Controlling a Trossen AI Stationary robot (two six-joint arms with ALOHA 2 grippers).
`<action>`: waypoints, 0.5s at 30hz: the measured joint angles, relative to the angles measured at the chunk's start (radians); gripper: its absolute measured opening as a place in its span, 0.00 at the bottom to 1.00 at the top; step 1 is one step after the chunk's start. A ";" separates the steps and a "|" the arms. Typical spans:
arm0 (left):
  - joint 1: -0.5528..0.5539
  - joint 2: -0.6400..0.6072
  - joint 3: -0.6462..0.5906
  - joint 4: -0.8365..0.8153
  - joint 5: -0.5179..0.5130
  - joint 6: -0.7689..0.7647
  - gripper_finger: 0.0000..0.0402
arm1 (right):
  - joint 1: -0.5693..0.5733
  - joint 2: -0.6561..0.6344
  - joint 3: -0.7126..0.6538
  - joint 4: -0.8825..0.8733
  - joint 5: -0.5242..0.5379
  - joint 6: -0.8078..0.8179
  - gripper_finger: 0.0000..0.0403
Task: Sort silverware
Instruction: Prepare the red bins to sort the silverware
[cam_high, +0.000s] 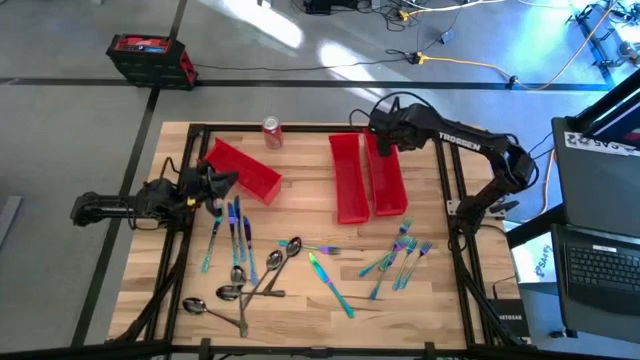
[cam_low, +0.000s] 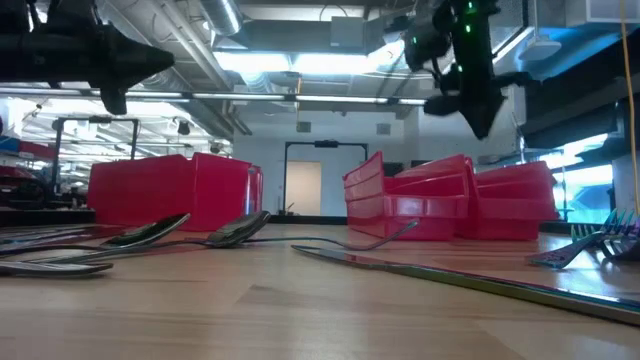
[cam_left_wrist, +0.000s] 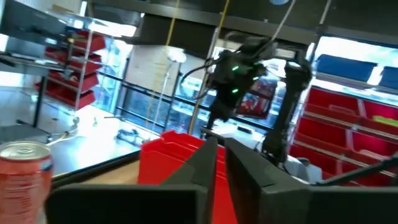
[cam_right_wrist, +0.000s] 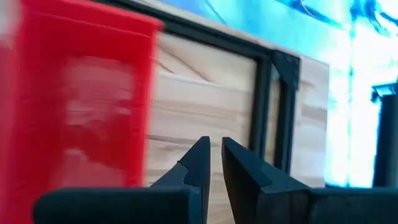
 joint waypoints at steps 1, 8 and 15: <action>0.000 0.000 0.000 0.001 -0.007 -0.005 0.12 | 0.012 -0.002 0.019 0.002 0.000 -0.008 0.06; -0.001 0.001 0.014 0.019 0.025 0.128 0.36 | 0.084 -0.028 0.129 -0.073 0.015 -0.086 0.06; 0.003 0.115 0.192 -0.145 0.008 0.250 0.54 | 0.137 -0.145 0.142 -0.075 0.021 -0.086 0.06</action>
